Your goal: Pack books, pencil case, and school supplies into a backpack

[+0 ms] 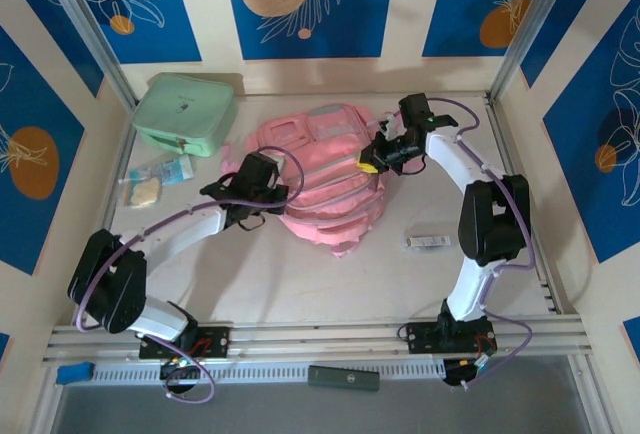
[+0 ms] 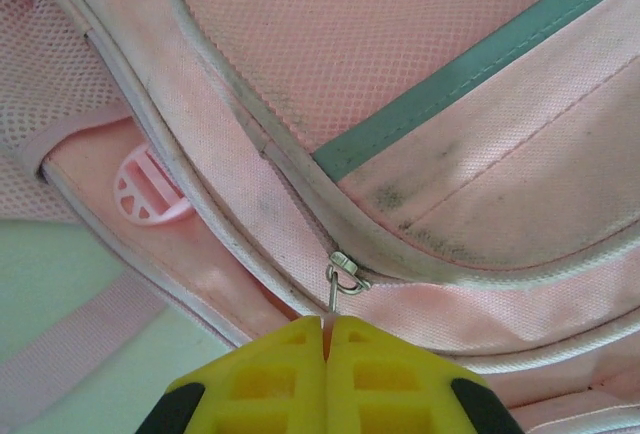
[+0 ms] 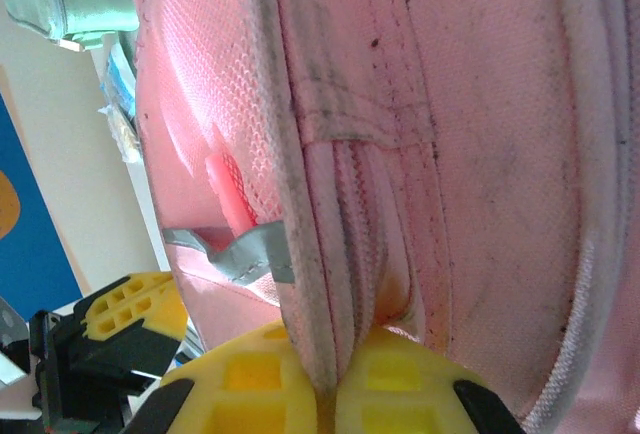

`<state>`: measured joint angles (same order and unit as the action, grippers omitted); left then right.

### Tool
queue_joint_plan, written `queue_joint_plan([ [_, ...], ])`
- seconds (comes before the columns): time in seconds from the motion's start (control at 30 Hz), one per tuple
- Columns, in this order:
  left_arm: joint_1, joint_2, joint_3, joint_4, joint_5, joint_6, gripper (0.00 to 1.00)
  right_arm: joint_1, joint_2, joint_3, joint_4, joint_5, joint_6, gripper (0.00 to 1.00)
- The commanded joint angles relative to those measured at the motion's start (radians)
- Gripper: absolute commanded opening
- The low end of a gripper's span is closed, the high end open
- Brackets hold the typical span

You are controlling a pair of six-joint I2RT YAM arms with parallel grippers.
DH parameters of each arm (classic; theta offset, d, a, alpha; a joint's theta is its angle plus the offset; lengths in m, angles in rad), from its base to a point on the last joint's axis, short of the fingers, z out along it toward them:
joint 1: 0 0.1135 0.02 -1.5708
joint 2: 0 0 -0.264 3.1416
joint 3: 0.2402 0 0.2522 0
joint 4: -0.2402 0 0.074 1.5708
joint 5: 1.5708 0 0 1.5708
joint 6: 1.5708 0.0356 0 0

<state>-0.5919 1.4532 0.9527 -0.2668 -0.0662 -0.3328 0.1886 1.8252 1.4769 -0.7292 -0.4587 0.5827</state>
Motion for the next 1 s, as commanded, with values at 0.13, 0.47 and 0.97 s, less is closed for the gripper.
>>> queue_joint_plan([
  [0.13, 0.083, 0.029, -0.025, 0.082, -0.059, 0.057, 0.00, -0.007, 0.028, 0.074, 0.005, 0.020, -0.067, 0.00],
  [0.47, 0.029, 0.000, -0.009, 0.001, 0.056, 0.007, 0.18, 0.006, 0.005, 0.118, -0.030, 0.092, -0.085, 0.39],
  [0.97, -0.152, -0.233, -0.091, -0.153, 0.064, -0.153, 0.57, 0.003, -0.460, -0.316, -0.165, 0.594, 0.144, 0.76],
])
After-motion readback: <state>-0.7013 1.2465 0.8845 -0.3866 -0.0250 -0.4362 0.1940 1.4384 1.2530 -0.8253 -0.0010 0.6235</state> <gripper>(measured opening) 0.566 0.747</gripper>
